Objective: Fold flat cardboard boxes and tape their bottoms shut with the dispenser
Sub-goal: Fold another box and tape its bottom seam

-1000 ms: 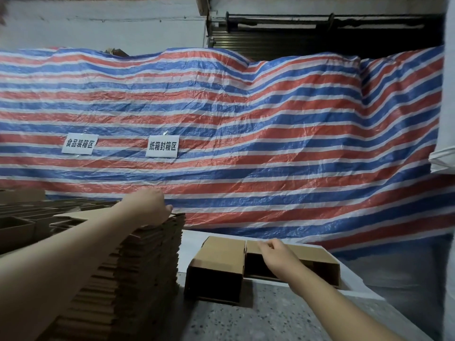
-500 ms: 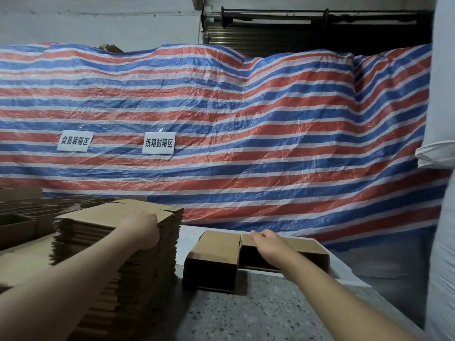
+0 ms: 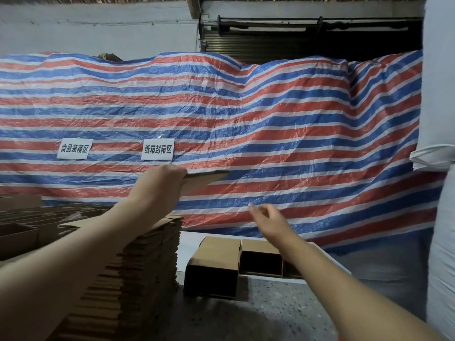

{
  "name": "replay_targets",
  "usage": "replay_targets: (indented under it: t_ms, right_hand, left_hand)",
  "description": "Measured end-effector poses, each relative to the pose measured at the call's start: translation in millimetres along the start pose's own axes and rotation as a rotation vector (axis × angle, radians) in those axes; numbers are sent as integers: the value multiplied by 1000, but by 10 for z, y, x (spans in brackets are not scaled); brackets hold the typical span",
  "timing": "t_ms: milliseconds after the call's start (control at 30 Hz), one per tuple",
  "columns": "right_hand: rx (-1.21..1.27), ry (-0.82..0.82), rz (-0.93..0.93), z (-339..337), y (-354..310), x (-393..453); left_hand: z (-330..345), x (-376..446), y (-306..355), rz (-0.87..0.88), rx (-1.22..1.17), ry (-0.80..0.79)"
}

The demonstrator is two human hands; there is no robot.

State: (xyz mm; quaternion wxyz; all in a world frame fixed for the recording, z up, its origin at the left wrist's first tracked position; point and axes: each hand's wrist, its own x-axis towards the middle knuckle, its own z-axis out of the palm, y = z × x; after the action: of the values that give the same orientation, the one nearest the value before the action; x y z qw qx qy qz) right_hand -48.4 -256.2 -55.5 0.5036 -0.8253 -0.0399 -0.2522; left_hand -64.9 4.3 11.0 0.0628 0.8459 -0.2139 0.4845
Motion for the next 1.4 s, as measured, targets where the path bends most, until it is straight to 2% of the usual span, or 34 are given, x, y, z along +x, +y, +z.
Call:
replay_targets:
  t_ms: [200, 300, 367, 467, 567, 633, 733, 800, 867, 1100, 1400]
  right_hand:
    - [257, 203, -140, -529, -407, 99]
    - [363, 367, -205, -800, -495, 151]
    - [400, 376, -213, -935, -526, 128]
    - [310, 312, -199, -1037, -544, 19]
    - [275, 394, -210, -1072, -517, -44]
    - [312, 419, -189, -1080, -503, -112]
    - [332, 356, -150, -1058, -431, -230]
    - [312, 333, -99, -1018, -370, -317]
    - [293, 325, -36, -971, -288, -397]
    - [194, 332, 139, -860, 188, -733]
    - [323, 307, 272, -648, 801, -1076]
  left_hand:
    - [-381, 118, 331, 99, -322, 155]
    - [-477, 115, 443, 122, -463, 149]
    - [-496, 124, 498, 113, -513, 122]
    - [-465, 150, 532, 82, -603, 79]
    - [-396, 150, 513, 51, -668, 82]
    - [-318, 142, 497, -74, -773, 105]
    - [-110, 116, 515, -441, -995, 129]
    - [48, 57, 572, -626, -1125, 61]
    - [203, -36, 644, -726, -1206, 11]
    - [626, -500, 868, -790, -1284, -70]
    - [1045, -1163, 973, -878, -1291, -150]
